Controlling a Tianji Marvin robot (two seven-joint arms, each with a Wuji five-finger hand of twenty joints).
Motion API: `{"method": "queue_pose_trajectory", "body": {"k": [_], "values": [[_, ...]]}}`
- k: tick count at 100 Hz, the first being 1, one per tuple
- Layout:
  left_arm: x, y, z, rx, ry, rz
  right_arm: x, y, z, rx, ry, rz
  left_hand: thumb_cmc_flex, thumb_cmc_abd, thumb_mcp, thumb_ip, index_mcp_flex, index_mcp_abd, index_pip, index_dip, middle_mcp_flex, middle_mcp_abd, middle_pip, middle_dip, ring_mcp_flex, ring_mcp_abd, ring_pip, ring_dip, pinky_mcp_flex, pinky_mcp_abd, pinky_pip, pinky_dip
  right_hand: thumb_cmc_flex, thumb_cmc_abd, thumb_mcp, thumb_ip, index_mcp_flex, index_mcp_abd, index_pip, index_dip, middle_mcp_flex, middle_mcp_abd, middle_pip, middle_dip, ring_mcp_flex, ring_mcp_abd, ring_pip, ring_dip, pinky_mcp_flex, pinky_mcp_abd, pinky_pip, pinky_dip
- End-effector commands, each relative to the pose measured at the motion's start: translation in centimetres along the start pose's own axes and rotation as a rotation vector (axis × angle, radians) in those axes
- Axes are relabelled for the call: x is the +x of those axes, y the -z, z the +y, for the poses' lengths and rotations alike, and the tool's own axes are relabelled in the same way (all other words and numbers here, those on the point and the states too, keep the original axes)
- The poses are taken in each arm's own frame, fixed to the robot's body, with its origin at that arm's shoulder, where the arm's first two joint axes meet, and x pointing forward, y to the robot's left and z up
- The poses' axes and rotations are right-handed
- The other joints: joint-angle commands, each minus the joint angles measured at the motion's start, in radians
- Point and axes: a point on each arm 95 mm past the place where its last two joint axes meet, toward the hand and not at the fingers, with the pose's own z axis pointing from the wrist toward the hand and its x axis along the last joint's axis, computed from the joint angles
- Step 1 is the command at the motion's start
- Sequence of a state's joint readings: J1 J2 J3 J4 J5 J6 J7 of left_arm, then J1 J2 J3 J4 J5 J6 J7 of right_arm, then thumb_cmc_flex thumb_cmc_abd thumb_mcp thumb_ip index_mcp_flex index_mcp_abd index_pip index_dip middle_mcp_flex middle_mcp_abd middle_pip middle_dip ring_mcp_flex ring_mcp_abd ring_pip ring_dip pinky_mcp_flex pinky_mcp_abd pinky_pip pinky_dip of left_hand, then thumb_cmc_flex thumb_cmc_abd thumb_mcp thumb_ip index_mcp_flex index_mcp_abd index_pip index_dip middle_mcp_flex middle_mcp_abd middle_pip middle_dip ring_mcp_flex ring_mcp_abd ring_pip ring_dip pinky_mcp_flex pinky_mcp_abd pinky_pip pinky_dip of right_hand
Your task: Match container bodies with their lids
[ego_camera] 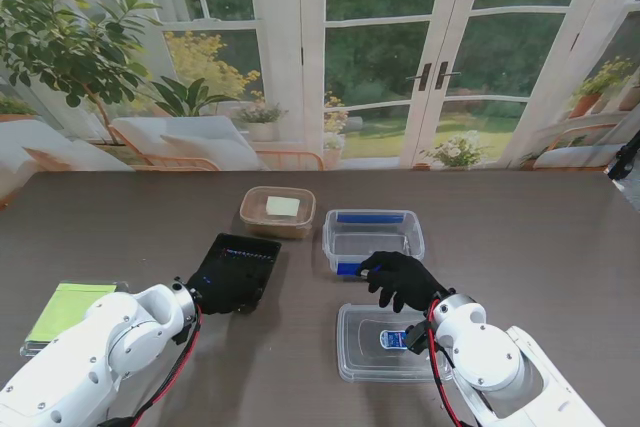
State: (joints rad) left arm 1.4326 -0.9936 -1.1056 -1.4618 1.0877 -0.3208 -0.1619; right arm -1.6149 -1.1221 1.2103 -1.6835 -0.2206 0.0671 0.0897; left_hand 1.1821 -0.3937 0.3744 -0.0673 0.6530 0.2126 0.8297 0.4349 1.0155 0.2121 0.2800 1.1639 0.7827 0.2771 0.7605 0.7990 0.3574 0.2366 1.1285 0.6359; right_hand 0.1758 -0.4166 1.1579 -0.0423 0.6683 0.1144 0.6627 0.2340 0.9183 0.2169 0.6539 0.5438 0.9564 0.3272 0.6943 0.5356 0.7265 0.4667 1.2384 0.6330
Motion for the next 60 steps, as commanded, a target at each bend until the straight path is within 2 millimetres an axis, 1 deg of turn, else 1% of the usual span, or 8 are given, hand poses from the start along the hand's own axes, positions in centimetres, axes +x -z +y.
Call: {"method": "queue_pose_trajectory", "body": {"k": [1,20,28,31,43,47,54,60], "values": [[0.49,-0.3,0.07,-0.013,0.015,0.007,0.12,0.15,-0.39,0.019,-0.003,0.001,0.047,0.032,-0.027,0.006,-0.02,0.02,-0.024,0.002,-0.023,0.038,0.021,-0.015,-0.026,0.023,0.019,-0.009,-0.027,0.033,0.036,0.024,0.018,0.02,-0.067,-0.03,-0.011,0.007,-0.01,-0.009,0.005,0.018,-0.001,-0.01,0.017,0.015,0.006,-0.002,-0.315,0.012,-0.02,-0.013],[0.99,-0.64,-0.18,-0.017,0.031,0.022,0.12,0.15,-0.39,0.019,-0.003,0.001,-0.005,0.066,-0.102,0.023,-0.037,0.044,-0.103,0.015,-0.105,0.06,0.067,-0.137,-0.068,0.036,-0.027,-0.031,-0.063,0.039,0.01,0.035,0.019,0.021,-0.069,-0.03,-0.013,0.007,-0.011,-0.009,0.004,0.019,-0.002,-0.01,0.014,0.014,0.005,-0.002,-0.316,0.011,-0.02,-0.013],[1.1,-0.66,-0.2,-0.019,0.038,0.023,0.13,0.22,-0.37,0.025,-0.004,0.0,-0.021,0.073,-0.116,0.023,-0.039,0.051,-0.112,0.017,-0.118,0.065,0.067,-0.155,-0.078,0.042,-0.032,-0.032,-0.075,0.043,0.005,0.036,0.019,0.022,-0.069,-0.03,-0.012,0.006,-0.01,-0.009,0.006,0.018,-0.001,-0.01,0.016,0.015,0.006,-0.002,-0.316,0.011,-0.021,-0.013],[1.13,-0.63,-0.22,-0.022,0.038,0.023,0.14,0.24,-0.38,0.027,-0.004,0.0,-0.024,0.076,-0.13,0.028,-0.038,0.052,-0.123,0.024,-0.126,0.066,0.086,-0.196,-0.081,0.043,-0.035,-0.033,-0.078,0.045,0.002,0.041,0.019,0.022,-0.07,-0.03,-0.012,0.007,-0.011,-0.009,0.006,0.018,-0.001,-0.01,0.015,0.014,0.006,-0.002,-0.316,0.011,-0.021,-0.013],[1.19,-0.34,-0.33,-0.038,0.032,0.019,0.13,0.28,-0.39,0.028,-0.006,-0.001,-0.038,0.082,-0.14,0.03,-0.046,0.055,-0.134,0.025,-0.142,0.068,0.077,-0.223,-0.095,0.043,-0.044,-0.036,-0.094,0.042,-0.011,0.038,0.019,0.021,-0.07,-0.03,-0.011,0.007,-0.011,-0.009,0.006,0.019,-0.002,-0.01,0.015,0.012,0.005,-0.002,-0.316,0.011,-0.021,-0.014],[1.18,-0.22,-0.35,-0.042,0.029,0.018,0.13,0.3,-0.39,0.028,-0.006,-0.001,-0.042,0.087,-0.144,0.032,-0.045,0.056,-0.142,0.03,-0.147,0.069,0.077,-0.255,-0.1,0.045,-0.053,-0.04,-0.099,0.044,-0.019,0.037,0.018,0.021,-0.07,-0.03,-0.01,0.008,-0.01,-0.009,0.006,0.02,-0.002,-0.01,0.016,0.014,0.006,-0.002,-0.316,0.011,-0.021,-0.014],[1.2,0.01,-0.4,-0.053,0.025,0.015,0.13,0.32,-0.39,0.029,-0.007,-0.001,-0.05,0.098,-0.155,0.036,-0.045,0.059,-0.159,0.043,-0.159,0.072,0.086,-0.363,-0.114,0.05,-0.066,-0.043,-0.116,0.045,-0.035,0.037,0.019,0.022,-0.07,-0.03,-0.01,0.007,-0.011,-0.009,0.006,0.019,-0.001,-0.009,0.015,0.014,0.005,-0.002,-0.316,0.011,-0.021,-0.014],[1.23,0.19,-0.48,-0.063,0.019,0.014,0.13,0.31,-0.39,0.029,-0.007,-0.001,-0.059,0.106,-0.159,0.035,-0.051,0.059,-0.164,0.043,-0.166,0.072,0.084,-0.376,-0.123,0.049,-0.073,-0.046,-0.127,0.045,-0.041,0.037,0.019,0.022,-0.071,-0.03,-0.011,0.007,-0.011,-0.009,0.006,0.02,-0.001,-0.009,0.015,0.014,0.006,-0.002,-0.317,0.011,-0.021,-0.014]]}}
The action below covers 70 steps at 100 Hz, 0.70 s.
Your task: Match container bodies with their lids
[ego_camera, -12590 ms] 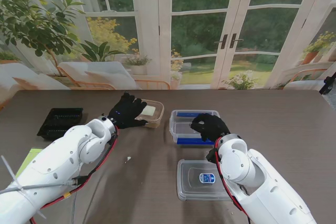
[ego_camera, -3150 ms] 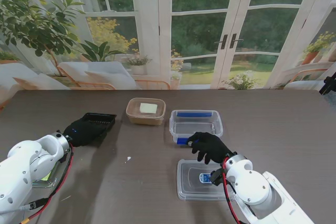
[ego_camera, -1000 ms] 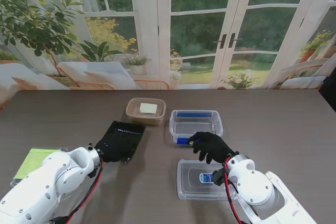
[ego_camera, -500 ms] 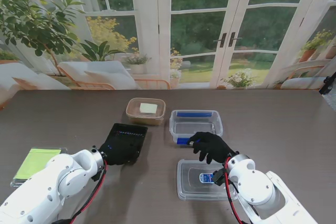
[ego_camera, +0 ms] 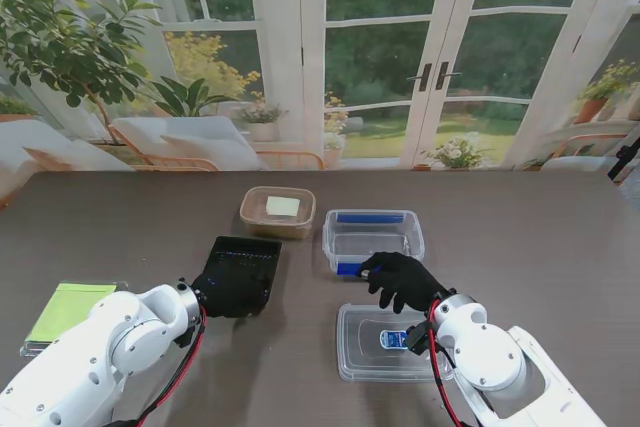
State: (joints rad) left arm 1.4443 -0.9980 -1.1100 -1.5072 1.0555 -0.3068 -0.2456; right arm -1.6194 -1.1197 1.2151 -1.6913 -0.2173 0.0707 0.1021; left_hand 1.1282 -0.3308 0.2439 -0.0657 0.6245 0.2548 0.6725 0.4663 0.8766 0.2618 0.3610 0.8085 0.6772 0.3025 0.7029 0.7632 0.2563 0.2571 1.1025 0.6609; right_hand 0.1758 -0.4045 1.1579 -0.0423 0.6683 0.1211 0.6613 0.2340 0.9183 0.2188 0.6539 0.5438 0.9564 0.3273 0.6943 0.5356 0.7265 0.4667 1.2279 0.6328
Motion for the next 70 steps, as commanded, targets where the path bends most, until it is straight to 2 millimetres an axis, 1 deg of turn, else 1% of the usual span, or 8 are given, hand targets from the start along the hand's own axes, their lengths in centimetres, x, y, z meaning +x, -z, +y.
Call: {"method": "queue_pose_trajectory", "body": {"k": [1,17,25,33,46,58,64,70], "values": [[0.3,0.2,0.0,-0.024,-0.009,0.001,0.1,0.2,-0.4,0.02,-0.005,0.0,-0.007,0.044,-0.03,0.034,-0.023,0.017,-0.008,0.012,-0.028,0.022,0.003,-0.022,-0.02,0.024,-0.017,-0.01,-0.028,0.024,-0.016,0.012,0.02,0.01,-0.07,-0.03,-0.011,0.001,-0.01,-0.01,0.006,0.019,-0.001,-0.009,0.016,0.014,0.006,-0.002,-0.317,0.011,-0.011,-0.013],[0.2,0.6,-0.1,-0.032,-0.031,-0.007,0.1,0.2,-0.5,0.026,-0.006,0.0,-0.052,0.072,-0.041,0.037,-0.031,0.021,-0.05,0.012,-0.052,0.024,-0.021,-0.066,-0.044,0.024,-0.074,-0.039,-0.057,0.029,-0.047,0.008,0.019,0.01,-0.071,-0.03,-0.009,0.0,-0.009,-0.009,0.006,0.018,-0.001,-0.009,0.015,0.015,0.006,-0.002,-0.318,0.011,-0.012,-0.013],[0.2,0.8,-0.2,-0.024,-0.029,-0.013,0.1,0.3,-0.5,0.029,-0.006,0.0,-0.097,0.107,-0.04,0.042,-0.019,0.034,-0.153,-0.019,-0.066,0.031,-0.047,-0.107,-0.06,0.029,-0.114,-0.065,-0.074,0.035,-0.08,0.001,0.019,0.009,-0.07,-0.03,-0.008,0.001,-0.009,-0.009,0.006,0.018,-0.002,-0.009,0.015,0.015,0.006,-0.002,-0.318,0.01,-0.012,-0.013],[0.1,1.0,-0.4,-0.013,-0.024,-0.017,0.1,0.3,-0.6,0.031,-0.006,0.0,-0.136,0.164,-0.051,0.05,-0.001,0.047,-0.264,-0.069,-0.079,0.039,-0.078,-0.144,-0.074,0.034,-0.147,-0.085,-0.091,0.038,-0.115,-0.01,0.019,0.011,-0.071,-0.03,-0.009,0.001,-0.009,-0.009,0.006,0.019,-0.001,-0.009,0.016,0.013,0.006,-0.002,-0.318,0.01,-0.012,-0.013],[0.2,1.5,-0.9,0.008,-0.012,-0.023,0.1,0.3,-0.6,0.033,-0.006,-0.001,-0.129,0.228,-0.135,0.055,0.006,0.06,-0.421,-0.135,-0.096,0.048,-0.123,-0.196,-0.095,0.041,-0.194,-0.113,-0.112,0.038,-0.162,-0.026,0.02,0.011,-0.071,-0.03,-0.01,0.002,-0.01,-0.01,0.007,0.017,-0.001,-0.009,0.015,0.017,0.006,-0.002,-0.318,0.01,-0.012,-0.013],[0.3,2.5,-1.5,0.042,-0.013,-0.039,0.1,0.4,-0.6,0.035,-0.006,0.0,-0.121,0.267,-0.185,0.059,0.003,0.055,-0.481,-0.15,-0.118,0.051,-0.172,-0.262,-0.116,0.042,-0.251,-0.152,-0.127,0.039,-0.209,-0.046,0.02,0.011,-0.072,-0.03,-0.009,0.001,-0.009,-0.01,0.007,0.019,-0.001,-0.009,0.016,0.012,0.006,-0.002,-0.318,0.01,-0.012,-0.013],[0.2,3.4,-1.7,0.064,-0.015,-0.062,0.1,0.4,-0.7,0.035,-0.005,0.0,-0.12,0.281,-0.204,0.06,-0.001,0.05,-0.507,-0.161,-0.126,0.045,-0.189,-0.291,-0.123,0.044,-0.285,-0.175,-0.132,0.042,-0.234,-0.056,0.02,0.01,-0.071,-0.03,-0.008,0.002,-0.009,-0.01,0.006,0.018,-0.002,-0.009,0.015,0.015,0.005,-0.002,-0.318,0.01,-0.012,-0.013],[0.0,4.5,-1.7,0.088,-0.019,-0.096,0.1,0.4,-0.7,0.036,-0.005,0.0,-0.122,0.287,-0.21,0.06,-0.005,0.049,-0.515,-0.164,-0.127,0.042,-0.19,-0.297,-0.123,0.045,-0.291,-0.18,-0.133,0.042,-0.238,-0.057,0.021,0.01,-0.071,-0.03,-0.009,0.001,-0.01,-0.01,0.006,0.019,-0.002,-0.009,0.014,0.014,0.006,-0.002,-0.318,0.011,-0.012,-0.013]]}}
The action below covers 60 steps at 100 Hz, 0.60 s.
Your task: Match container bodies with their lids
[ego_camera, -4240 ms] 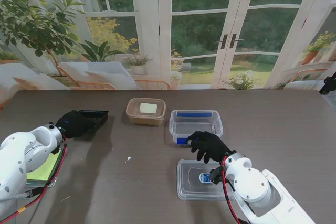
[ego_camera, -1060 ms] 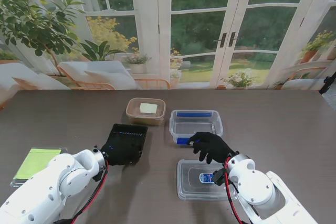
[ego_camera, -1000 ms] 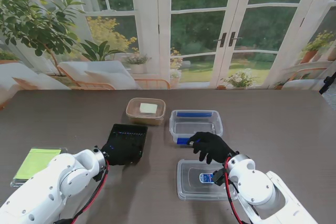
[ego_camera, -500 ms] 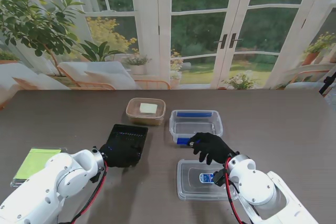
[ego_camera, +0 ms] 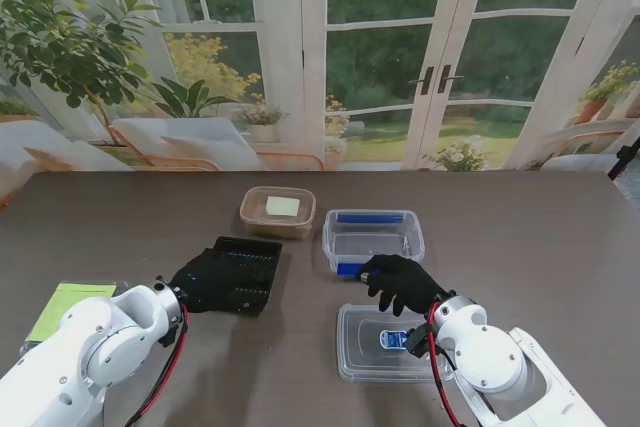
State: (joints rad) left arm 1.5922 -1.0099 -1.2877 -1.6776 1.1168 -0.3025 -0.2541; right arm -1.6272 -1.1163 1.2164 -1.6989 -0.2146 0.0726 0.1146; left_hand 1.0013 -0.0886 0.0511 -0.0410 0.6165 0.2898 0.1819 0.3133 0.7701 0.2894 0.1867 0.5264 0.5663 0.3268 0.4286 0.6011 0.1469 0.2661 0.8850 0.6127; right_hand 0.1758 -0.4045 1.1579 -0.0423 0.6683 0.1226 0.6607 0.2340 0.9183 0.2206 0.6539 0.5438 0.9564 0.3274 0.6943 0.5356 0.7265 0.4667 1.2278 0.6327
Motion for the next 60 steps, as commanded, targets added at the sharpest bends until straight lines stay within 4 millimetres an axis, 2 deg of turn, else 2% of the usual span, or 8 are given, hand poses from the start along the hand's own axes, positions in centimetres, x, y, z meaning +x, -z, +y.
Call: {"method": "queue_pose_trajectory", "body": {"k": [1,16,36,60], "values": [[0.1,1.0,0.2,0.008,-0.002,-0.03,0.1,0.2,-0.5,0.021,-0.003,0.002,0.006,0.045,-0.018,0.035,0.002,0.015,-0.026,-0.012,-0.021,0.021,-0.016,-0.016,-0.013,0.021,-0.017,-0.018,-0.024,0.033,-0.02,-0.009,0.021,0.01,-0.071,-0.03,-0.008,0.001,-0.009,-0.01,0.006,0.017,-0.002,-0.009,0.015,0.013,0.006,-0.002,-0.318,0.012,-0.012,-0.013],[-1.1,4.3,0.7,0.047,0.03,-0.15,0.1,0.4,-0.6,0.025,0.001,0.006,0.009,0.053,-0.032,0.037,-0.001,0.015,-0.046,-0.024,-0.038,0.017,-0.033,-0.043,-0.03,0.033,-0.051,-0.036,-0.035,0.044,-0.047,-0.017,0.021,0.01,-0.072,-0.03,-0.008,0.001,-0.009,-0.01,0.006,0.016,-0.002,-0.009,0.015,0.016,0.006,-0.001,-0.318,0.012,-0.012,-0.013],[-3.4,8.5,1.9,0.064,0.106,-0.329,0.2,0.6,-0.8,0.033,0.009,0.013,0.012,0.067,-0.052,0.039,-0.012,0.014,-0.061,-0.037,-0.083,0.023,-0.06,-0.102,-0.085,0.049,-0.146,-0.099,-0.072,0.054,-0.17,-0.043,0.02,0.011,-0.072,-0.03,-0.008,-0.001,-0.008,-0.01,0.006,0.015,-0.002,-0.009,0.016,0.014,0.006,-0.002,-0.317,0.01,-0.011,-0.013],[-5.9,11.4,4.3,0.033,0.169,-0.489,0.2,0.7,-0.9,0.037,0.013,0.01,0.005,0.075,-0.055,0.04,-0.045,0.012,-0.081,-0.048,-0.132,0.024,-0.079,-0.134,-0.142,0.053,-0.208,-0.138,-0.102,0.054,-0.274,-0.052,0.02,0.011,-0.072,-0.03,-0.008,-0.001,-0.009,-0.01,0.006,0.015,-0.002,-0.009,0.015,0.013,0.005,-0.002,-0.318,0.01,-0.012,-0.012]]}}
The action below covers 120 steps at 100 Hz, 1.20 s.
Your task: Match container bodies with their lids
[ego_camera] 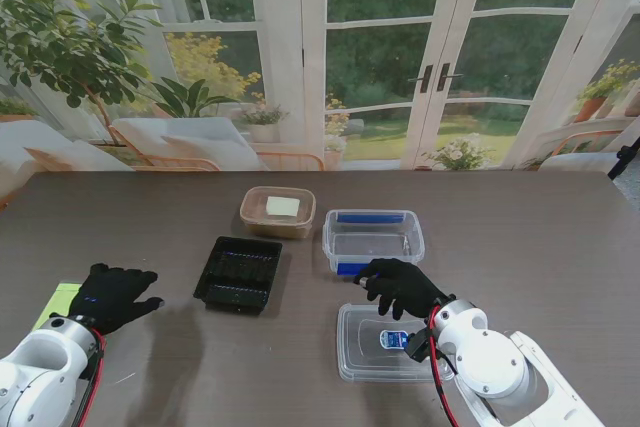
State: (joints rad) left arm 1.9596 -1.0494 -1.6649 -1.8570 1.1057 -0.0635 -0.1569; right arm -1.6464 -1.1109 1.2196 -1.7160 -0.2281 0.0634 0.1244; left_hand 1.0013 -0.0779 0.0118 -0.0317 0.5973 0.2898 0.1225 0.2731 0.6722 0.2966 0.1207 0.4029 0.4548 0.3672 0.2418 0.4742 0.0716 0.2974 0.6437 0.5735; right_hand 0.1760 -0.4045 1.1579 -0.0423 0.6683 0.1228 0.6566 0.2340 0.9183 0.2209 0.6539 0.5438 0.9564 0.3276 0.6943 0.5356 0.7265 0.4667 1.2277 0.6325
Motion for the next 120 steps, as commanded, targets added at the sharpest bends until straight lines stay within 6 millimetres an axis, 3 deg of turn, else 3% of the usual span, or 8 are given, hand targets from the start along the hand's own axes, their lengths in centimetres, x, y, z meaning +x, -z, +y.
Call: {"method": "queue_pose_trajectory", "body": {"k": [1,47,84,120], "values": [[-1.1,0.3,1.4,-0.042,0.019,-0.048,0.1,0.2,-0.5,0.023,0.0,0.002,0.004,0.065,-0.016,0.031,-0.026,0.013,-0.022,-0.008,-0.036,0.016,-0.013,-0.011,-0.033,0.015,-0.023,-0.012,-0.028,0.023,-0.035,-0.012,0.02,0.011,-0.071,-0.03,-0.008,-0.002,-0.005,-0.01,0.006,0.014,-0.002,-0.009,0.015,0.013,0.005,-0.002,-0.318,0.01,-0.012,-0.012],[-5.6,0.4,3.5,-0.041,0.126,-0.267,0.1,0.2,-0.7,0.034,-0.003,-0.001,-0.027,0.076,-0.019,0.032,-0.144,-0.01,-0.075,-0.069,-0.191,0.003,-0.058,-0.094,-0.18,-0.003,-0.143,-0.104,-0.025,0.013,-0.42,0.017,0.02,0.012,-0.073,-0.03,-0.009,0.0,-0.005,-0.01,0.006,0.015,-0.001,-0.009,0.016,0.014,0.006,-0.001,-0.316,0.008,-0.011,-0.011],[-9.1,0.1,4.9,-0.01,0.279,-0.406,-0.2,0.2,-1.0,0.054,-0.012,-0.02,-0.03,0.086,-0.019,0.034,-0.171,-0.02,-0.084,-0.078,-0.236,-0.007,-0.067,-0.106,-0.213,0.0,-0.159,-0.115,-0.053,0.001,-0.443,0.039,0.021,0.013,-0.073,-0.03,-0.009,-0.001,-0.004,-0.009,0.005,0.015,-0.001,-0.009,0.015,0.015,0.006,-0.001,-0.317,0.01,-0.012,-0.01],[-10.0,-0.9,7.7,0.034,0.425,-0.482,-0.2,0.3,-1.3,0.074,-0.022,-0.025,-0.023,0.087,-0.018,0.036,-0.18,-0.031,-0.088,-0.084,-0.249,-0.011,-0.07,-0.109,-0.224,0.003,-0.166,-0.118,-0.066,-0.007,-0.454,0.049,0.023,0.013,-0.073,-0.031,-0.01,0.001,-0.005,-0.009,0.004,0.017,0.0,-0.009,0.014,0.014,0.007,-0.001,-0.319,0.01,-0.013,-0.01]]}}
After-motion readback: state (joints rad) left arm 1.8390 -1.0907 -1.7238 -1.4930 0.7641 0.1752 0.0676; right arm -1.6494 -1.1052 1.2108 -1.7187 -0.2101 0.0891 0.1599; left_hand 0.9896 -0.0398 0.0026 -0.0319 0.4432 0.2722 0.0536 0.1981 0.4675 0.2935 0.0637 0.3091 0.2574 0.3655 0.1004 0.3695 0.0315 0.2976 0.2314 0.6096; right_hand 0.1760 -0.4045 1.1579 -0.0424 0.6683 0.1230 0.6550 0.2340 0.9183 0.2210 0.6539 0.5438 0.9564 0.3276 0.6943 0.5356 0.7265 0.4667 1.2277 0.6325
